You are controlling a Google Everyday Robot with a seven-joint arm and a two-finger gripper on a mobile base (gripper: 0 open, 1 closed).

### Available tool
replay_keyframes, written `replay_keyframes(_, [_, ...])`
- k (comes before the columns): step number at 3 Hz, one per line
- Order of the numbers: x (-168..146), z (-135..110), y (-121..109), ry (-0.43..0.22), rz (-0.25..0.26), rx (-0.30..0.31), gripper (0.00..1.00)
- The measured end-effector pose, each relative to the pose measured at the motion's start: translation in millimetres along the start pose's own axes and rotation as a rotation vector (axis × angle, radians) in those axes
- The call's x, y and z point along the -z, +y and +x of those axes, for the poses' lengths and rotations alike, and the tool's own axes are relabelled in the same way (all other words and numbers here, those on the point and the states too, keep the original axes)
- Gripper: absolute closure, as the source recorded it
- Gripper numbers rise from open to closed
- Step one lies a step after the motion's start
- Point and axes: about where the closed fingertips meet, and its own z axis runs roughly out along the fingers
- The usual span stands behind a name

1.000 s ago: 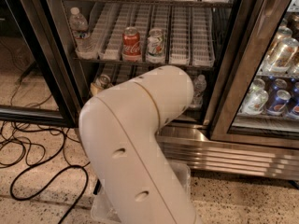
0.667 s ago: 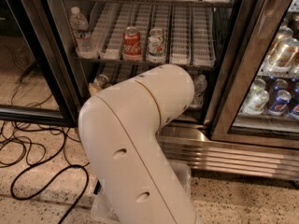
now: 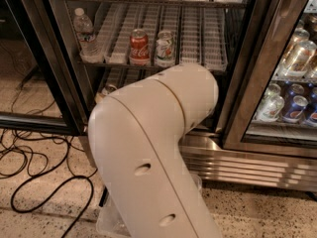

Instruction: Pick 7up can from bottom shelf of fridge

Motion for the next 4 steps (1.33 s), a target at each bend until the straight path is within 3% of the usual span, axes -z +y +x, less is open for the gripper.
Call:
replay_keyframes(1, [42.5, 21.0, -6.3, 0.083, 0.067, -0.124, 1.00])
replay_keyframes(2, [72.8, 49.4, -8.3, 0.186, 0.103, -0.206, 1.00])
replay_keyframes(3, [75.3, 53.0, -9.6, 0.197, 0.107, -0.208, 1.00])
replay_keyframes(4, [98.5, 59.2, -17.5, 0.210, 0.132, -0.265, 1.00])
